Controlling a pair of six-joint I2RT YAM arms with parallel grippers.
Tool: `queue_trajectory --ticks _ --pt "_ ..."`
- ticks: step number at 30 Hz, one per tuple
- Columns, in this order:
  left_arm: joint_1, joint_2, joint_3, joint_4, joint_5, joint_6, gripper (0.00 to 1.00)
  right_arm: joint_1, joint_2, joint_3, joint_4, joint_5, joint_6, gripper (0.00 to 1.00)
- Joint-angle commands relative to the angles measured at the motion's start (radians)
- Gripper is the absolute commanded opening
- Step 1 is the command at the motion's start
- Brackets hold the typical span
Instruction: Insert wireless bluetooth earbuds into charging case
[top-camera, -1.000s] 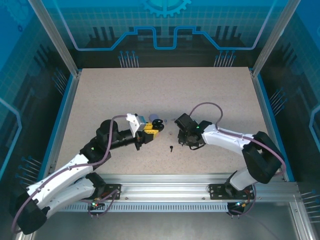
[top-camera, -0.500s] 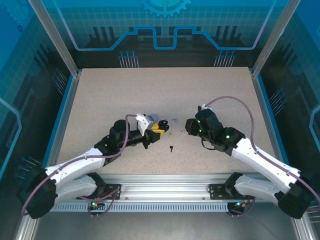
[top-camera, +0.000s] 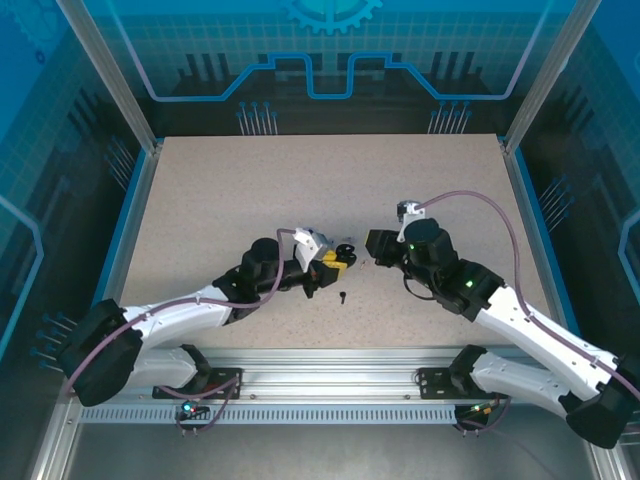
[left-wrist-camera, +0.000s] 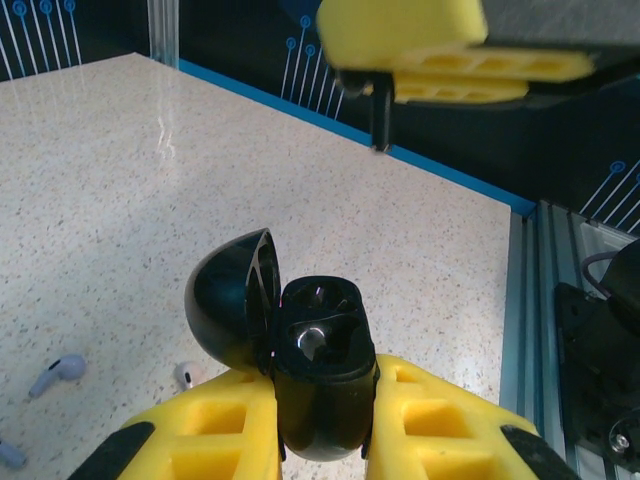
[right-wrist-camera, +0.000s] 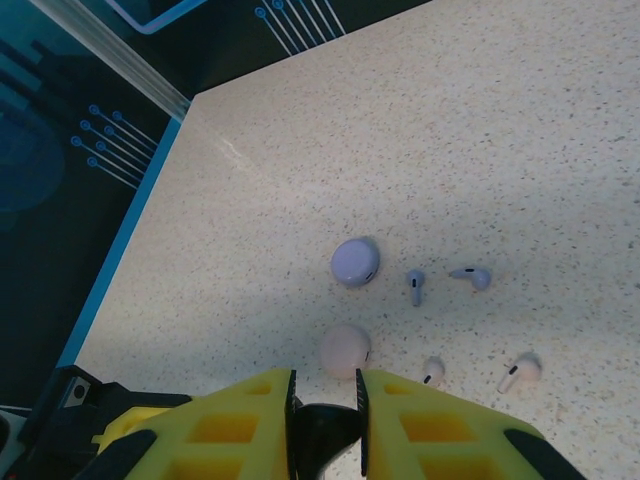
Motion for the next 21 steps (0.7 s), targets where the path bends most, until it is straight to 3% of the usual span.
queue_trajectory --ticks 1,21 --pt "-0.010 0.010 0.035 0.050 -0.007 0.004 0.05 0.023 0.018 0.003 0.065 0.005 0.003 0.22" --pt "-0.013 -0.013 0.034 0.041 -0.035 0.001 0.05 0.105 0.081 -0.012 0.076 0.032 0.051 0.22"
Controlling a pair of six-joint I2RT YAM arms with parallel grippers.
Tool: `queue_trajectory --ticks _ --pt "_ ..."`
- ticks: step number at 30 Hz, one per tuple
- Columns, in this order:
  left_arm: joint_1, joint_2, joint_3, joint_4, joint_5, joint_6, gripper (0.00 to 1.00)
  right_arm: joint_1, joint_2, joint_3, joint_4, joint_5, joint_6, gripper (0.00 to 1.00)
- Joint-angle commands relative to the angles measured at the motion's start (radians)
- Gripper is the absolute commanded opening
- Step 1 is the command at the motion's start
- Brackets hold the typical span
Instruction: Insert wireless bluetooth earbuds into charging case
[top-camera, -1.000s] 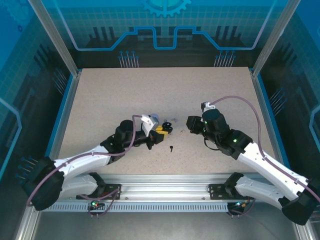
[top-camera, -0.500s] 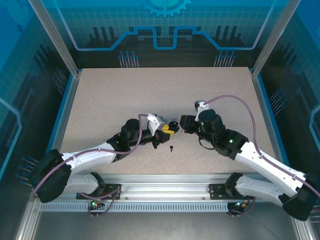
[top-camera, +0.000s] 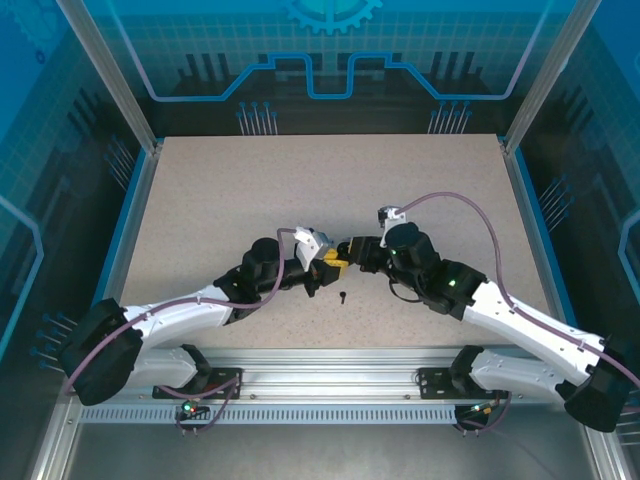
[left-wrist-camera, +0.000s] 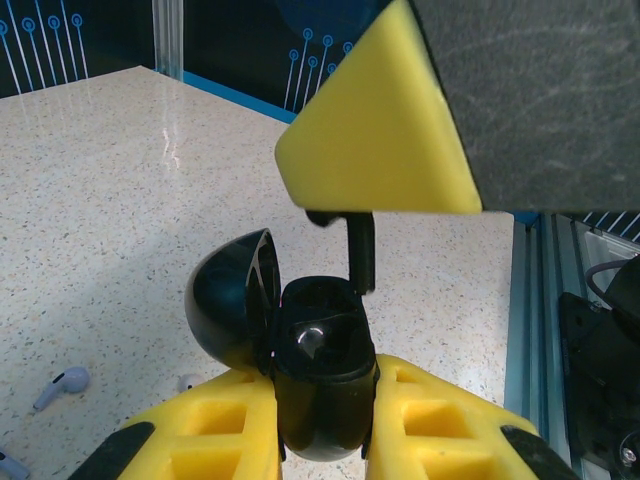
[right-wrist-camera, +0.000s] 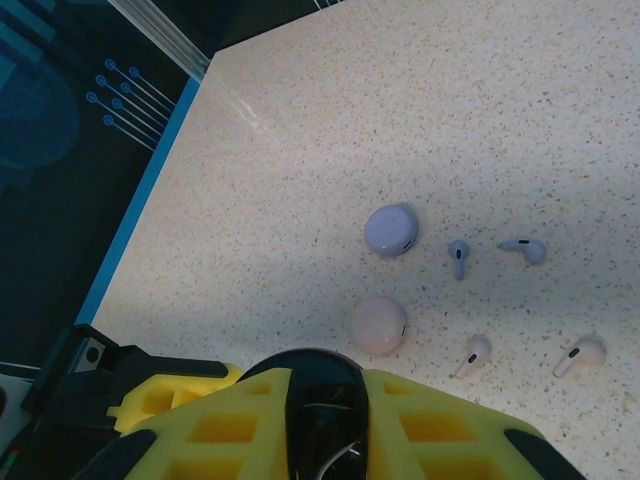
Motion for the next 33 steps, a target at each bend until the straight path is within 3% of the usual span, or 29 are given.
queue_trajectory --ticks 1,27,30,33 --pt "-0.007 -0.016 0.030 0.032 -0.016 0.001 0.05 0.019 0.007 -0.014 0.032 0.027 0.022 0.22" --pt "-0.006 -0.036 0.029 0.007 -0.032 0.010 0.06 0.047 0.040 -0.009 0.002 0.032 0.009 0.22" --pt "-0.006 -0.038 0.027 0.005 -0.039 0.010 0.06 0.048 0.034 -0.014 0.001 0.018 0.010 0.23" --pt "-0.006 -0.040 0.024 0.003 -0.045 0.013 0.06 0.049 0.032 -0.008 -0.008 0.003 0.009 0.31"
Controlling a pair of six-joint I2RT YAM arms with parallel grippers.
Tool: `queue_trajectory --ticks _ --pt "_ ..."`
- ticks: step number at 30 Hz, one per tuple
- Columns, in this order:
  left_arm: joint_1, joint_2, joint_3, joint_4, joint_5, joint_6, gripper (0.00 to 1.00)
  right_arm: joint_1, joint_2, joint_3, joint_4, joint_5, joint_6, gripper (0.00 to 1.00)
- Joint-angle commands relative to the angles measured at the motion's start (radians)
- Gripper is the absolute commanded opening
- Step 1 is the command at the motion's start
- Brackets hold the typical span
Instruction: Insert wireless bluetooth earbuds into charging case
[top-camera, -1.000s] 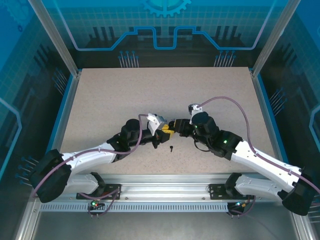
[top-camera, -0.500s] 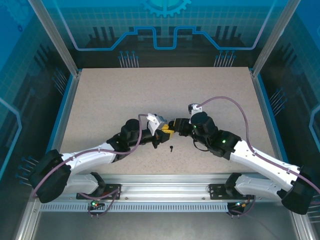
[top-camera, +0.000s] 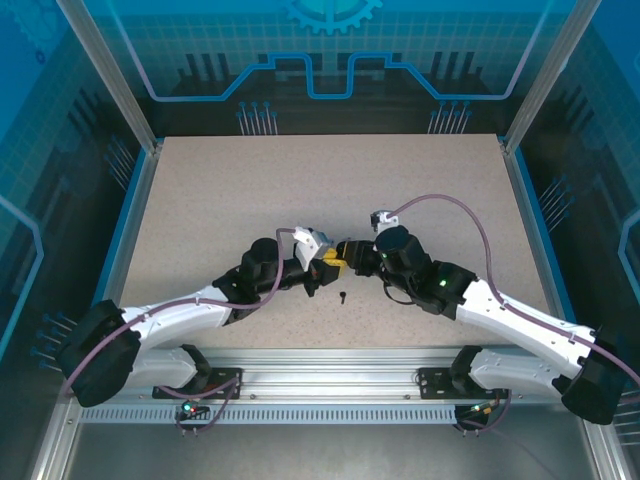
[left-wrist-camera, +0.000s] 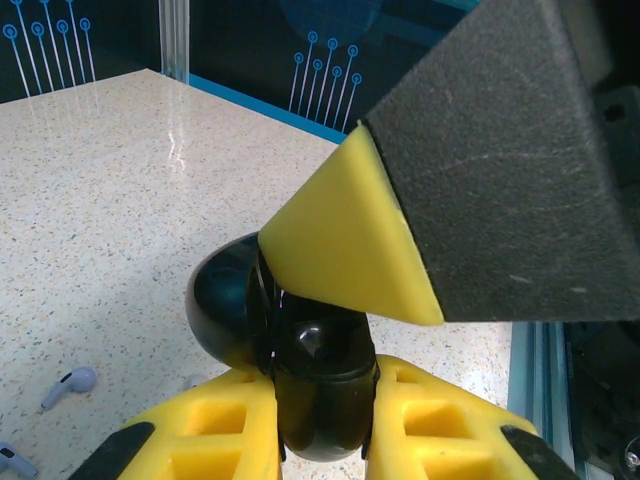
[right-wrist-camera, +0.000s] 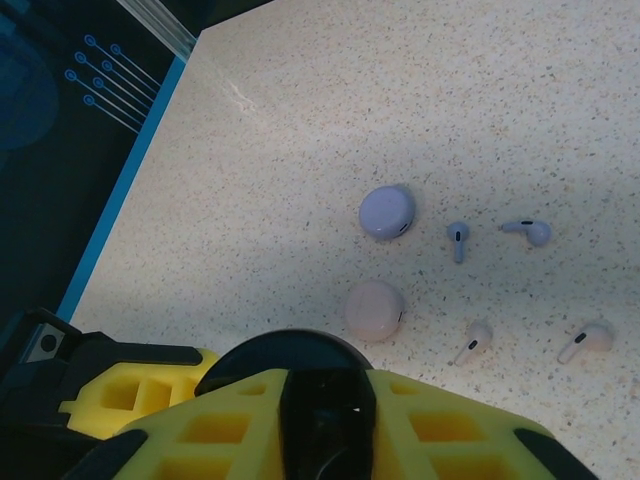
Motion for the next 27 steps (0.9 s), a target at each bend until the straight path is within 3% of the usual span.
queue_trajectory --ticks 1,10,16,22,25,27 --pt "-0.006 -0.030 0.024 0.012 -0.030 0.014 0.06 0.017 -0.014 0.001 -0.025 -0.021 -0.004 0.35" --pt "-0.006 -0.039 0.018 0.009 -0.035 0.023 0.06 0.011 -0.099 0.033 -0.077 0.020 -0.088 0.61" --pt "-0.006 -0.065 0.008 0.011 -0.042 0.040 0.05 -0.019 -0.149 0.092 -0.181 0.032 -0.170 0.71" --pt "-0.007 -0.138 -0.017 0.004 -0.056 0.089 0.05 -0.096 -0.158 0.089 -0.240 -0.078 -0.199 0.78" --pt "-0.007 -0.189 -0.027 -0.019 -0.079 0.118 0.05 -0.137 -0.169 0.057 -0.199 -0.182 -0.205 0.81" --pt "-0.007 -0.234 -0.034 -0.038 -0.112 0.133 0.04 -0.151 -0.179 0.044 -0.190 -0.185 -0.184 0.85"
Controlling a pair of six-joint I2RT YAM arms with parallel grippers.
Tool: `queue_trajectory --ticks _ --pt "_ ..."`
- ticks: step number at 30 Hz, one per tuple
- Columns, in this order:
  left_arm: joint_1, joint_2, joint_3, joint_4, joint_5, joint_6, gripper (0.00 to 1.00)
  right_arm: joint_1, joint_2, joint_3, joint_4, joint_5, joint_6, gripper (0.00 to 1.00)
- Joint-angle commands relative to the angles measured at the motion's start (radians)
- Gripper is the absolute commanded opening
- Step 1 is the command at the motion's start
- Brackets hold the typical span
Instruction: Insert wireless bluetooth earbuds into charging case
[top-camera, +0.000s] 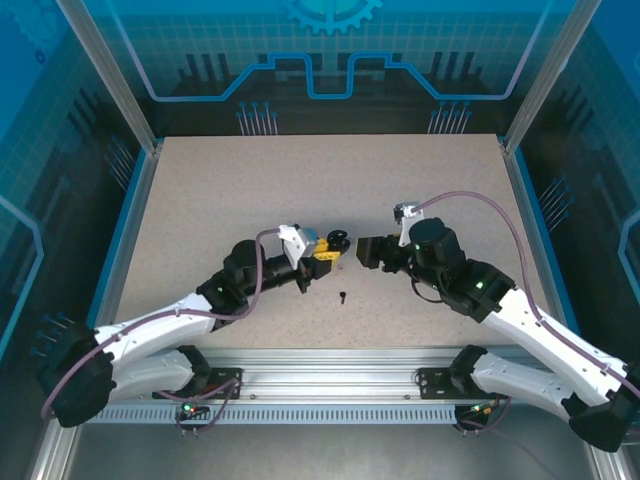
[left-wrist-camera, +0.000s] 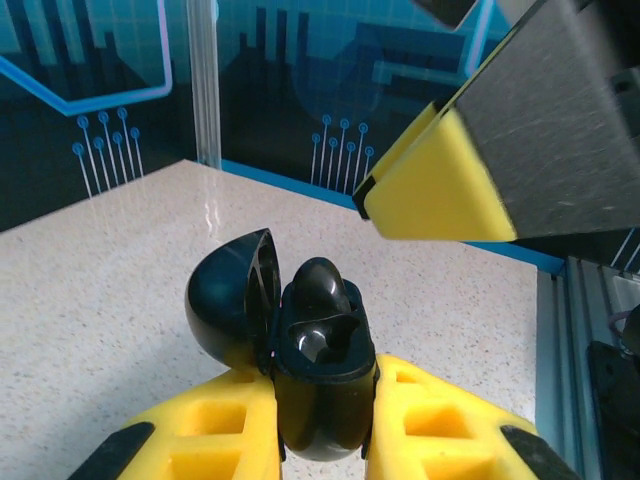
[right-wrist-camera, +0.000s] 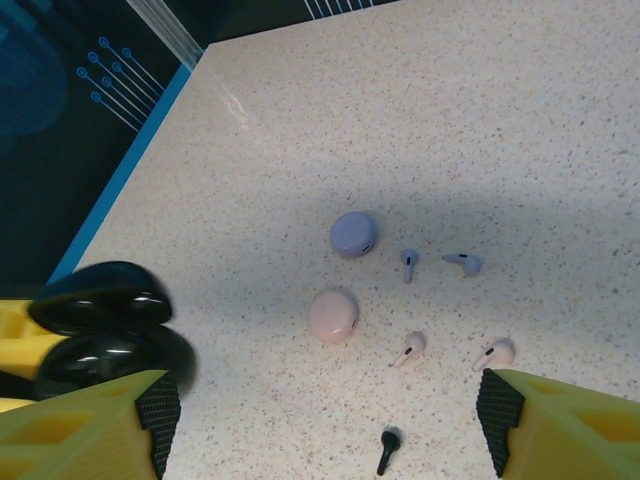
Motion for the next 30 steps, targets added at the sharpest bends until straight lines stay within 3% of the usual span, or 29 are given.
queue_trajectory --ticks 1,9,13,22,30 --pt "-0.006 -0.090 -0.029 -0.025 -0.068 0.062 0.04 -0.027 -0.021 -0.055 -0.011 -0.062 0.023 0.86" --pt "-0.005 -0.291 -0.041 -0.142 -0.123 0.100 0.04 -0.027 0.173 -0.072 -0.128 -0.089 0.109 0.82" --pt "-0.006 -0.357 -0.039 -0.177 -0.128 0.102 0.04 0.004 0.350 -0.037 -0.112 -0.161 0.095 0.72" --pt "-0.005 -0.446 -0.042 -0.217 -0.133 0.100 0.04 0.085 0.675 0.107 -0.133 -0.176 0.069 0.65" --pt "-0.007 -0.484 -0.043 -0.247 -0.145 0.106 0.04 0.108 0.818 0.165 -0.149 -0.140 0.080 0.58"
